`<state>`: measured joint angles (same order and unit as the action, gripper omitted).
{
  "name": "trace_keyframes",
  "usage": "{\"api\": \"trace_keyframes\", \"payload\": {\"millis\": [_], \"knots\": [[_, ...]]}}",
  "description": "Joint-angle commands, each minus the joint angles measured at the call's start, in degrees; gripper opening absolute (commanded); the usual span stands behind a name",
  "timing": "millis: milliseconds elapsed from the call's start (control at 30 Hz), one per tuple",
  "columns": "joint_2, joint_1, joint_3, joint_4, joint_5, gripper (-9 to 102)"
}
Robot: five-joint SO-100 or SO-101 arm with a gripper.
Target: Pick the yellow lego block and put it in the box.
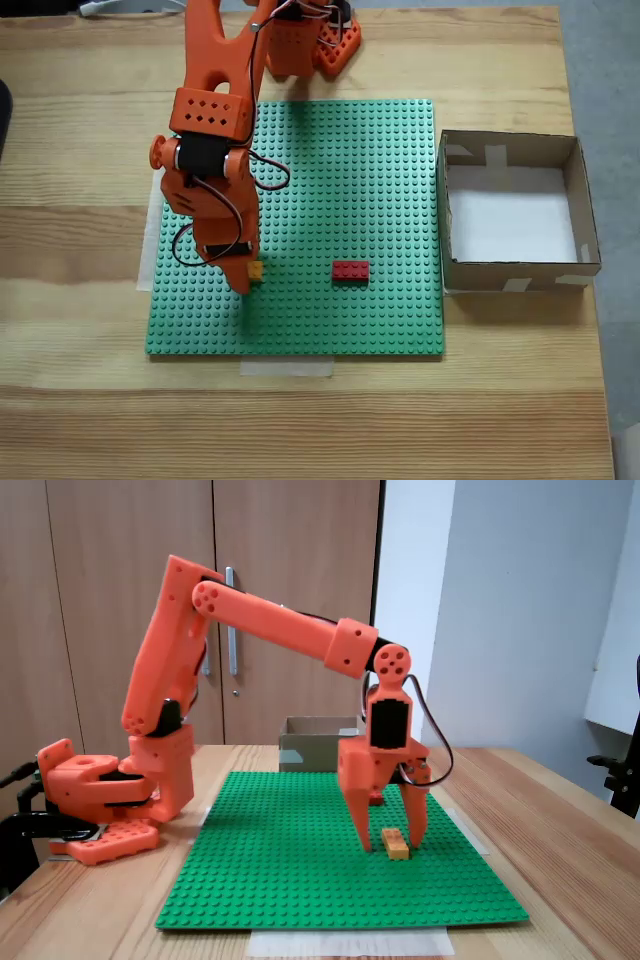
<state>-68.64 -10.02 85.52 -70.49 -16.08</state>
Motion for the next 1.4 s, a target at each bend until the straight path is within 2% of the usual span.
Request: {"api": "trace_keyframes", "payload": {"millis": [0,767,1033,1367], "knots": [[-0.2,-0.3,-0.8,-0.3,0.4,21],[-0.8,-0.1,-2.7,-2.8,0.4,7],[-0.9,-0.2,-3.3,-3.7,0.4,7],[-1.1,-0.2,-9.5,-8.8,0.4,6]]}}
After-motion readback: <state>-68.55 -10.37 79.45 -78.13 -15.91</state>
